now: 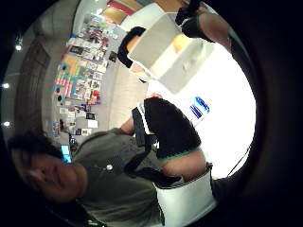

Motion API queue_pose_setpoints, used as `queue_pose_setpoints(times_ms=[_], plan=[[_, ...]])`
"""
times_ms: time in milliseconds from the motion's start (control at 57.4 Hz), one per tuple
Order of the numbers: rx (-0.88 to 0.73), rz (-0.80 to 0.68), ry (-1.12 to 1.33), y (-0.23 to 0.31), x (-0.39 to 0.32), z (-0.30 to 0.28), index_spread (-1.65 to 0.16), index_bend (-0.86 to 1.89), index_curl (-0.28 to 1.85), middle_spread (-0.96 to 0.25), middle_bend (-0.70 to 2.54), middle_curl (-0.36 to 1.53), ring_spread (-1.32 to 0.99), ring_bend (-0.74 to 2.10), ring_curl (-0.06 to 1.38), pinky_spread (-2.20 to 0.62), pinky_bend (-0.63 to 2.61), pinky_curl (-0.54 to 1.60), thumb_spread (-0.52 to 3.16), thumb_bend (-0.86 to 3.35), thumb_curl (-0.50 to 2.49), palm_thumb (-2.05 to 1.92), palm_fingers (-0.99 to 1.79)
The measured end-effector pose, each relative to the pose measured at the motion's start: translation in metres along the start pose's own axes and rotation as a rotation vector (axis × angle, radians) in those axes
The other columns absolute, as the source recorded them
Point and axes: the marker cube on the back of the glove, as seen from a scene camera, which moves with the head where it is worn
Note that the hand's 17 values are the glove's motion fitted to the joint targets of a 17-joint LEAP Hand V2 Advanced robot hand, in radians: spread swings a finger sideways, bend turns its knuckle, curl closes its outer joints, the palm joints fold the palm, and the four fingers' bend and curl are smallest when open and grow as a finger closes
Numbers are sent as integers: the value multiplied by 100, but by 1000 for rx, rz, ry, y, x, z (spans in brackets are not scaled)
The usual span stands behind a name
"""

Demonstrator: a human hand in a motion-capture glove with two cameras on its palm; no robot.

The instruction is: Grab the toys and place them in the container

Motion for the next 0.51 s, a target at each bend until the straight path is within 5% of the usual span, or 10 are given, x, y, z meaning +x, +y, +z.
queue_pose_setpoints(times_ms=[52, 174, 506], plan=[[-4, 158, -91, 9, 4, 3, -44, 22, 59, -13, 33, 49, -18, 65, 27, 2, 74, 33, 134, -4, 23, -5, 19], [35, 275, -77, 27, 31, 10, -44, 23, 58, -13, 31, 48, -19, 59, 25, 2, 74, 33, 137, -3, 22, -5, 18], [32, 398, -37, 40, 75, 24, -43, 22, 55, -12, 25, 44, -19, 43, 21, 2, 74, 33, 141, -3, 22, -4, 11]])
